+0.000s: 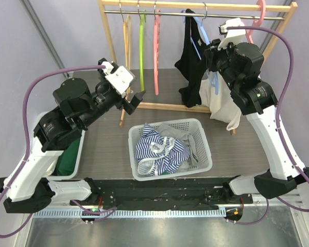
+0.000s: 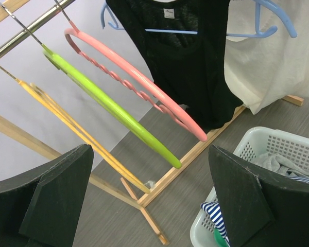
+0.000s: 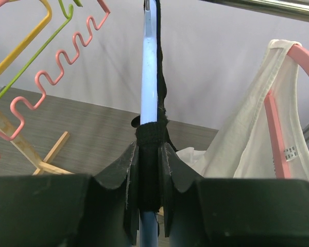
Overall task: Remove the tank top from the hanger
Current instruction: Pick up the hanger from the clothesline.
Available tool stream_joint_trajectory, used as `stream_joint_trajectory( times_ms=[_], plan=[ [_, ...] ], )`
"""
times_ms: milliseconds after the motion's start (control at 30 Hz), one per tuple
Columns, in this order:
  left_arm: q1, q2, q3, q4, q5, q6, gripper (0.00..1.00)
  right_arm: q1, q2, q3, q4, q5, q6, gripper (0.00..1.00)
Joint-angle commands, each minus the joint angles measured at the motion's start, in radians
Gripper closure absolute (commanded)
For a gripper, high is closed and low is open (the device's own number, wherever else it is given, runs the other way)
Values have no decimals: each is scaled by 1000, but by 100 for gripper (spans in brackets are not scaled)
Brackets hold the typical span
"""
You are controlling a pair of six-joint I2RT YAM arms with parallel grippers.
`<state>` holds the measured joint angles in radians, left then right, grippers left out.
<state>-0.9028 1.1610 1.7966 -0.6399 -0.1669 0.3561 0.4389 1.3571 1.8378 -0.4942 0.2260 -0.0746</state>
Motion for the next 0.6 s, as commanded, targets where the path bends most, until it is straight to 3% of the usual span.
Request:
stream_joint_trajectory(
  times_ms=[0,233,567],
  plan=[
    [5,-3,23,40,10,11,1,4,-16,64,83,-2,-34,99],
    [8,-14,12,40,13,12,2,4,-61,38,158,6,-25,99],
    [8,-26,-6,43,10,21,2,4,-173,-163,416,33,-21,99]
  ],
)
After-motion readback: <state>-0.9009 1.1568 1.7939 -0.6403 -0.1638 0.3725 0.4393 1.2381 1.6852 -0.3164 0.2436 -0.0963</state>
